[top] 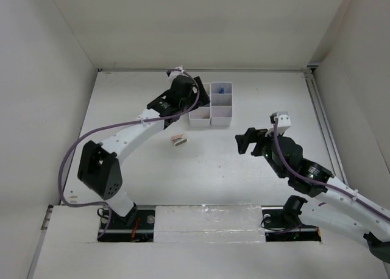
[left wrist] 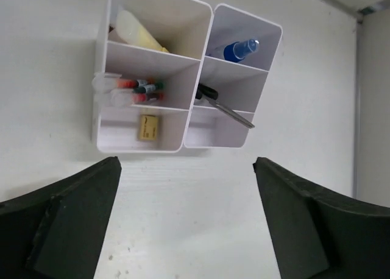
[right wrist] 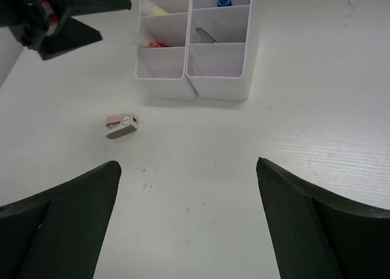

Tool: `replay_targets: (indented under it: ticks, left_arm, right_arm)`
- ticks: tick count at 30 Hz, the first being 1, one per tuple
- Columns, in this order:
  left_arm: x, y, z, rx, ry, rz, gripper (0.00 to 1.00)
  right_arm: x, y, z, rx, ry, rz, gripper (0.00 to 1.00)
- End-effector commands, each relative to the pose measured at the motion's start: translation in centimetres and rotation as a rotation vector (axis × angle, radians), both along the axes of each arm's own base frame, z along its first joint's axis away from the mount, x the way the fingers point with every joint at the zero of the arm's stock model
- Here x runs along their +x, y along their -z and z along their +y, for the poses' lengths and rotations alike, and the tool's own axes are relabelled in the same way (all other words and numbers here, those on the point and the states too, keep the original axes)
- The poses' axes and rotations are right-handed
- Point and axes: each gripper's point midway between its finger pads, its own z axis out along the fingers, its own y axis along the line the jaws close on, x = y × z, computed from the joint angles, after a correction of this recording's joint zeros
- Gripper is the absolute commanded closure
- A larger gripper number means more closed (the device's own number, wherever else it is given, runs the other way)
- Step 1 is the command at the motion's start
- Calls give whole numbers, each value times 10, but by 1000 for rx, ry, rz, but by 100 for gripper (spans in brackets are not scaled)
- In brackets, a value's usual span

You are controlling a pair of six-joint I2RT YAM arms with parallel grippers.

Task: Sort the stationery into containers
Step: Place the stationery in the storage box, then pick up the stapler from the center of the board.

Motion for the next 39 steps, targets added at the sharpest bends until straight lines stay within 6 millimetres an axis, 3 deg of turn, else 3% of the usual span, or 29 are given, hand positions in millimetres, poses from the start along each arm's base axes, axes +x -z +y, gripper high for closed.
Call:
replay_targets:
  ticks: [1, 2, 3, 4, 5, 6, 7, 9, 10, 12, 13, 14, 17, 18, 19, 20, 21, 23, 25, 26, 28, 29, 32, 35, 39]
  left_arm:
    - [-22, -20, 32, 33, -63, -33, 8]
    - [-28, -19, 40, 44, -76, -32, 0]
    - [-39, -1, 51, 79, -86, -1, 0]
    - [-47, 4, 59, 101, -85, 0, 0]
    - [-56, -6, 67, 106, -65, -46, 0]
    - [-63, 17, 79, 133, -63, -40, 0]
    - [-69, 22, 82, 137, -44, -53, 0]
    - [-76, 16, 89, 137, -19, -137, 0]
    - [-84, 40, 100, 175, -28, -120, 0]
    - [-86, 42, 119, 215, -88, -164, 0]
    - [-87, 55, 126, 249, -87, -198, 0]
    - [-87, 58, 130, 265, -86, -226, 0]
    - [-84, 57, 126, 268, -13, -319, 0]
    - [-87, 58, 113, 255, 105, -340, 0]
    - [-78, 57, 122, 243, 103, -342, 0]
    - [-70, 50, 120, 215, 126, -368, 0]
    - [-72, 52, 111, 169, 201, -362, 0]
    - [-56, 53, 116, 177, 217, -376, 0]
    - [-48, 48, 106, 180, 268, -392, 0]
    - [-45, 62, 101, 205, 307, -354, 0]
    - [-36, 62, 92, 213, 354, -343, 0]
    - [-36, 77, 85, 209, 401, -301, 0]
    - [-35, 87, 75, 212, 473, -266, 0]
    - [-39, 100, 77, 223, 481, -244, 0]
    - [-41, 103, 76, 205, 475, -243, 0]
  right_arm:
    - [-1, -17, 13, 39, -56, -38, 1]
    - [-1, -17, 13, 39, -56, -38, 1]
    - [-2, -22, 15, 50, -69, -43, 1]
    - [-3, -20, 14, 32, -72, -42, 1]
    - [-5, -25, 18, 37, -105, -46, 1]
    - [-6, -27, 22, 40, -119, -45, 1]
    - [-7, -27, 24, 22, -141, -51, 1]
    - [-14, -28, 41, 22, -246, -55, 1]
    - [-16, -32, 49, 27, -287, -65, 1]
    - [-25, -36, 71, 45, -411, -79, 1]
    - [-28, -36, 78, 50, -446, -76, 1]
    - [-29, -27, 85, 38, -478, -51, 1]
    - [-35, -27, 99, 49, -555, -40, 1]
    - [-40, -27, 103, 51, -579, -38, 1]
    - [-44, -25, 106, 56, -605, -36, 1]
    - [-47, -23, 106, 57, -617, -33, 1]
    - [-49, -29, 105, 72, -628, -51, 1]
    - [-54, -30, 104, 86, -641, -50, 1]
    - [-59, -33, 100, 99, -651, -66, 1]
    - [-60, -31, 99, 99, -651, -66, 1]
    - [-63, -34, 95, 109, -651, -80, 1]
    - [-63, -29, 95, 104, -651, -72, 1]
    - [-65, -31, 92, 105, -651, -75, 1]
    - [-66, -28, 93, 93, -663, -73, 1]
    - [-70, -28, 95, 86, -683, -78, 1]
